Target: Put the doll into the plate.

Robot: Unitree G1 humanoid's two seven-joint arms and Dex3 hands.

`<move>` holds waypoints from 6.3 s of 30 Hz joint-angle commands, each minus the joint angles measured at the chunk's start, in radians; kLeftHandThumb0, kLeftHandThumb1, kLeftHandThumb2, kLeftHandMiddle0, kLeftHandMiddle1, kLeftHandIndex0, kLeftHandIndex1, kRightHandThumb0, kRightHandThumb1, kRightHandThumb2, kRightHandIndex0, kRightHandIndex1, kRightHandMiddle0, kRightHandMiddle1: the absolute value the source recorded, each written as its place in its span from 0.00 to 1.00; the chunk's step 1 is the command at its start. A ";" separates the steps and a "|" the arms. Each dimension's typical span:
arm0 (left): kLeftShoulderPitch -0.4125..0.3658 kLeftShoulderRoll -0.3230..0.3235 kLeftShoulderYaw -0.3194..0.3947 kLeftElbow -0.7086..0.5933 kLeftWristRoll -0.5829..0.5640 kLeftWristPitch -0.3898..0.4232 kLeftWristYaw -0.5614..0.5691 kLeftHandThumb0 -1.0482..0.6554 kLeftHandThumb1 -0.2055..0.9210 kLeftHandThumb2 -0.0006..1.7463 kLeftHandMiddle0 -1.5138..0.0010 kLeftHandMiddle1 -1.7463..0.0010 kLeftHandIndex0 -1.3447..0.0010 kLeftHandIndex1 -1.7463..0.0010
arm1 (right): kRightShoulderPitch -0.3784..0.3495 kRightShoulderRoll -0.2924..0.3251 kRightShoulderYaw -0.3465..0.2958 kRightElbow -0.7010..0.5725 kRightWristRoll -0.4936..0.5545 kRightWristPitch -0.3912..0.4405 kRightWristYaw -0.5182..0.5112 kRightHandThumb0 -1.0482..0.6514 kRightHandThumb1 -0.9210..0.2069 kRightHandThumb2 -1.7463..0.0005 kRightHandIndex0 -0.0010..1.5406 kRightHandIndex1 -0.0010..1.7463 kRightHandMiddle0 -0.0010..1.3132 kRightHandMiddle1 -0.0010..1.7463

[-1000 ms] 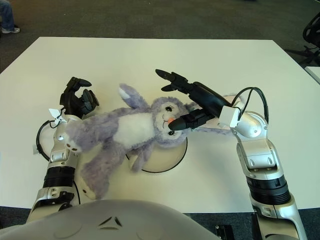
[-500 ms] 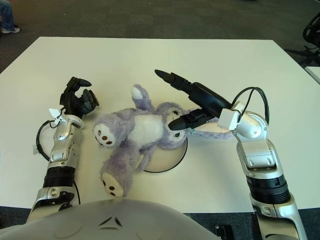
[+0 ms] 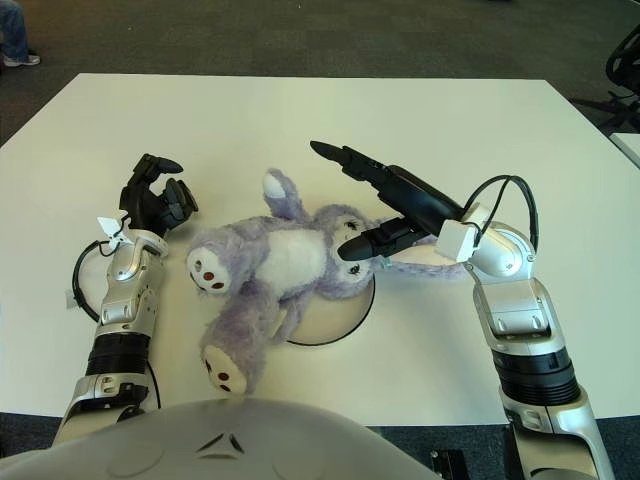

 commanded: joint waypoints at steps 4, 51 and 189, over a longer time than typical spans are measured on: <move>0.013 -0.005 -0.002 0.004 0.005 0.006 0.016 0.35 0.53 0.70 0.27 0.00 0.59 0.00 | -0.002 0.001 -0.004 0.008 -0.035 -0.023 -0.034 0.05 0.00 0.87 0.00 0.00 0.00 0.10; 0.020 0.004 0.008 -0.024 0.011 0.011 0.038 0.35 0.55 0.68 0.27 0.00 0.61 0.00 | -0.182 0.111 -0.096 0.318 -0.415 0.235 -0.531 0.05 0.00 0.88 0.09 0.03 0.00 0.30; 0.042 0.019 0.022 -0.055 -0.015 0.031 0.039 0.36 0.57 0.67 0.26 0.00 0.61 0.00 | -0.230 0.492 -0.216 0.760 0.210 0.223 -0.616 0.61 0.85 0.02 0.56 1.00 0.50 1.00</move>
